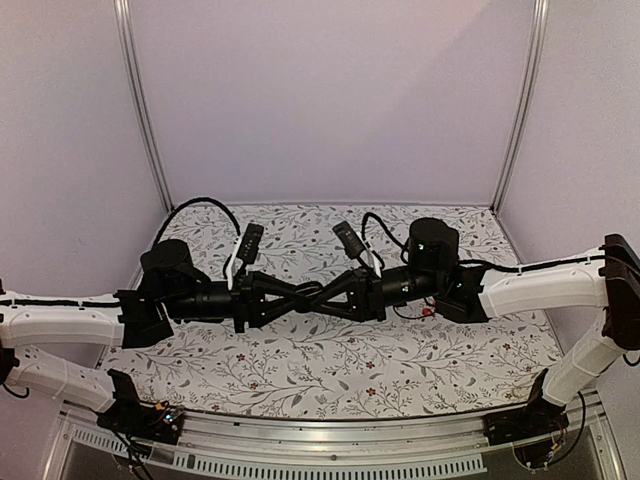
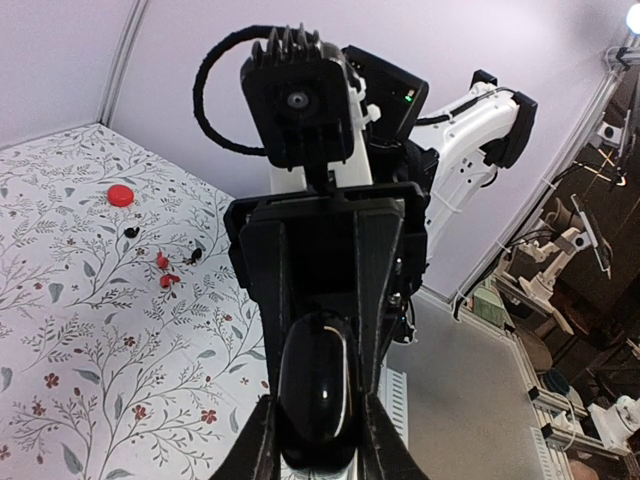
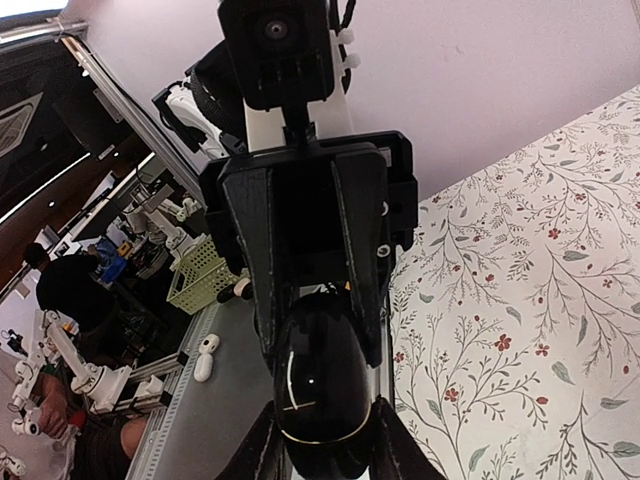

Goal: Insert the wireless bluetooth earbuds into the charging case
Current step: Pass from the left arm to the right, then open the charging case.

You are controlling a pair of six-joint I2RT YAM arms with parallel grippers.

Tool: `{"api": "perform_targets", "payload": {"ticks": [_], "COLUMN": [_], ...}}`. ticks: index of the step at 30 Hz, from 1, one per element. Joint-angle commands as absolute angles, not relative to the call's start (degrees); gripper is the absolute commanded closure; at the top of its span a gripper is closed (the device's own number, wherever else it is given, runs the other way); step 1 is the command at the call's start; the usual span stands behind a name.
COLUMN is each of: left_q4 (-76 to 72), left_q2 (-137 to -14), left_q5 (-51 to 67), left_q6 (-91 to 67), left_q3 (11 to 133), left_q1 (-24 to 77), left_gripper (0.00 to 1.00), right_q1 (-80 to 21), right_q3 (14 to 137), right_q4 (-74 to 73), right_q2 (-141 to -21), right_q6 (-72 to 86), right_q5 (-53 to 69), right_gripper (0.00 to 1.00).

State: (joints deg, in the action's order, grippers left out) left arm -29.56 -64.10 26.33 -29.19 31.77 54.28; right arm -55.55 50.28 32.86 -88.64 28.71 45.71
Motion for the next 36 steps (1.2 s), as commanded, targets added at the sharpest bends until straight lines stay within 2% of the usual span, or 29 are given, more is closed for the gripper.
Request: {"api": "perform_targets", "payload": {"ticks": [1,4,7,12,15,21,36], "left_q4": [-29.09,-28.69,-26.43,-21.79,-20.51,-19.45,-20.16], "left_q2": [-64.51,-64.59,-64.36,-64.41,-64.45,-65.65,-65.36], "left_q5": [25.19,25.31,24.81,24.01,23.39,23.16,23.84], "left_q6": [-29.44,-29.25,-28.7,-27.35,-27.15,-27.27,-32.26], "left_q3": [31.91,32.15,32.74,34.92,35.68,36.88,36.47], "left_q1": [54.93,55.0,54.88,54.87,54.86,54.8,50.42], "left_gripper": [0.94,0.89,0.75,0.54,0.48,0.46,0.48], "right_q1": [-56.04,-56.04,-55.99,-56.01,-56.01,-56.08,-56.49], "right_q3": [52.16,52.21,52.29,52.76,52.95,53.76,54.14], "right_q4": [33.19,33.08,32.47,30.3,28.71,25.32,19.88], "right_q2": [-89.29,-89.24,-89.21,-89.21,-89.13,-89.03,-88.54], "right_q6": [28.19,28.13,27.57,25.98,24.31,21.04,14.74], "right_q5": [46.05,46.12,46.55,47.37,47.46,47.74,47.29], "right_gripper": [0.76,0.84,0.89,0.92,0.93,0.95,0.98]}}
